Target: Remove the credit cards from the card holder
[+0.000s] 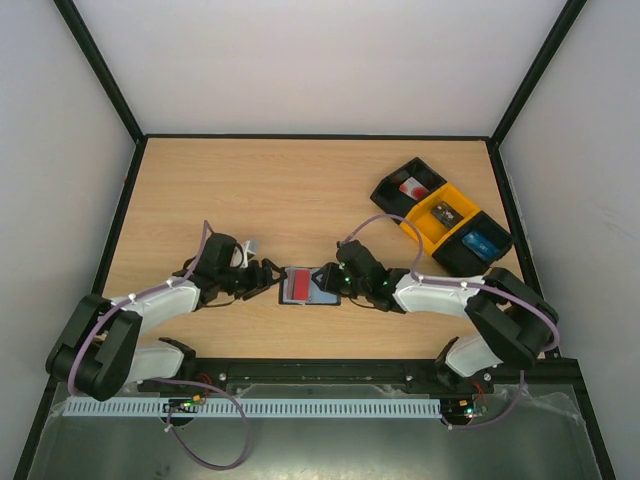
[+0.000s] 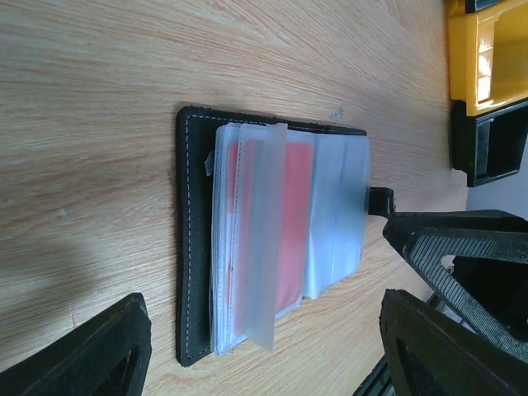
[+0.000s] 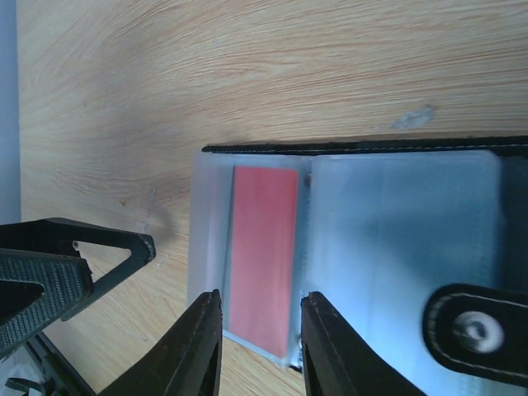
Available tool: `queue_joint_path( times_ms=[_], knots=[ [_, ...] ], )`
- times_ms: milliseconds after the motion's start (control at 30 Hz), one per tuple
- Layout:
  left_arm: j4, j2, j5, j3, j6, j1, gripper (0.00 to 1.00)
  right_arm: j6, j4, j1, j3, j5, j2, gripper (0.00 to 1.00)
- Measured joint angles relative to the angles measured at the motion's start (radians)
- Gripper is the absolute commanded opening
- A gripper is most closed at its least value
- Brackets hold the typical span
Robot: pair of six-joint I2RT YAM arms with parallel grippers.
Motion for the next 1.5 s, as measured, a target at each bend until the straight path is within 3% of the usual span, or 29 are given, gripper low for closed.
queue_joint_path(
  times_ms=[467,933,1500],
  knots=[
    [0.000,-0.011,0.000,-0.006,-0.018,0.000,0.69,0.000,0.044,0.037,0.046,0.001,0.155,0.23],
    [0.000,-0.026,0.006,-0.010,-0.030,-0.018,0.51,-0.035,0.103,0.066,0.073,0.008,0.241,0.09],
    [-0.064,0.026,-0.189,0.058,0.016,-0.122,0.28,-0.030,0.160,0.085,0.073,0.008,0.269,0.09]
  ],
)
